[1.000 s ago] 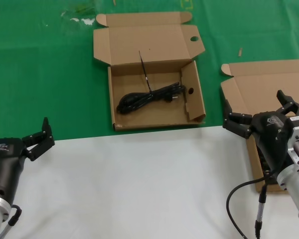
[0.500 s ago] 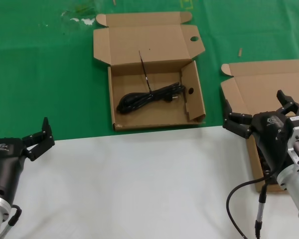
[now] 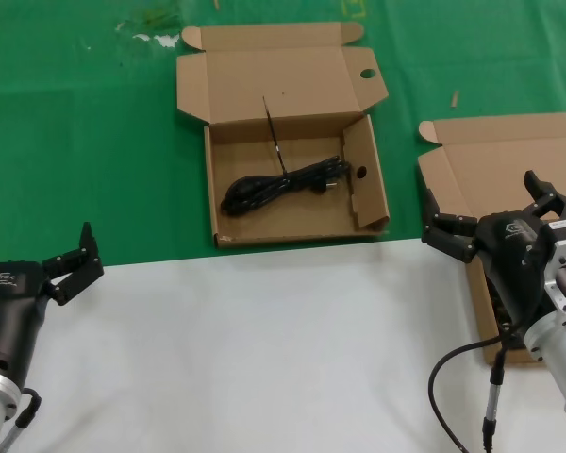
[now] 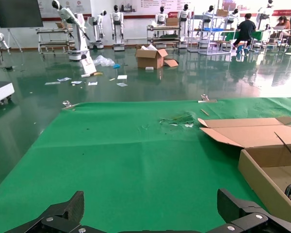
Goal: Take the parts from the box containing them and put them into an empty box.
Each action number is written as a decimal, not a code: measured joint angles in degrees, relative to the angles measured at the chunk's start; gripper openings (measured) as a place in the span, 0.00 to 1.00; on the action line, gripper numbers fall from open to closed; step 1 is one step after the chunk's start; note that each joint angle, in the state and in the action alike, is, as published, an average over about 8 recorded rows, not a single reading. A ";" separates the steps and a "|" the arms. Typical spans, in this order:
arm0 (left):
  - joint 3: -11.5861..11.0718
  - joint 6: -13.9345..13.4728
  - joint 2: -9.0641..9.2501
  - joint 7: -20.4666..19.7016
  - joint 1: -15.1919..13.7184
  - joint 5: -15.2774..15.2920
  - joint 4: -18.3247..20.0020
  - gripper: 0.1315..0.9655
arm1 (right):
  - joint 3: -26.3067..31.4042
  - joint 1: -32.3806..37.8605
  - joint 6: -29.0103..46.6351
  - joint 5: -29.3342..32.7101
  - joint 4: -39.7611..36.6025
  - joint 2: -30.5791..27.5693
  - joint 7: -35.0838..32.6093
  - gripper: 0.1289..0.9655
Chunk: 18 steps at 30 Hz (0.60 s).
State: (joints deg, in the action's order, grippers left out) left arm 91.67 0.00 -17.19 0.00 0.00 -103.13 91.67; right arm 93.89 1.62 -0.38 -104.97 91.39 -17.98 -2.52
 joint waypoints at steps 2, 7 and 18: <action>0.00 0.00 0.00 0.00 0.00 0.00 0.00 1.00 | 0.00 0.00 0.00 0.00 0.00 0.00 0.00 1.00; 0.00 0.00 0.00 0.00 0.00 0.00 0.00 1.00 | 0.00 0.00 0.00 0.00 0.00 0.00 0.00 1.00; 0.00 0.00 0.00 0.00 0.00 0.00 0.00 1.00 | 0.00 0.00 0.00 0.00 0.00 0.00 0.00 1.00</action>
State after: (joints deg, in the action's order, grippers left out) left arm 91.67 0.00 -17.19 0.00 0.00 -103.13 91.67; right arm 93.89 1.62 -0.38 -104.97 91.39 -17.98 -2.52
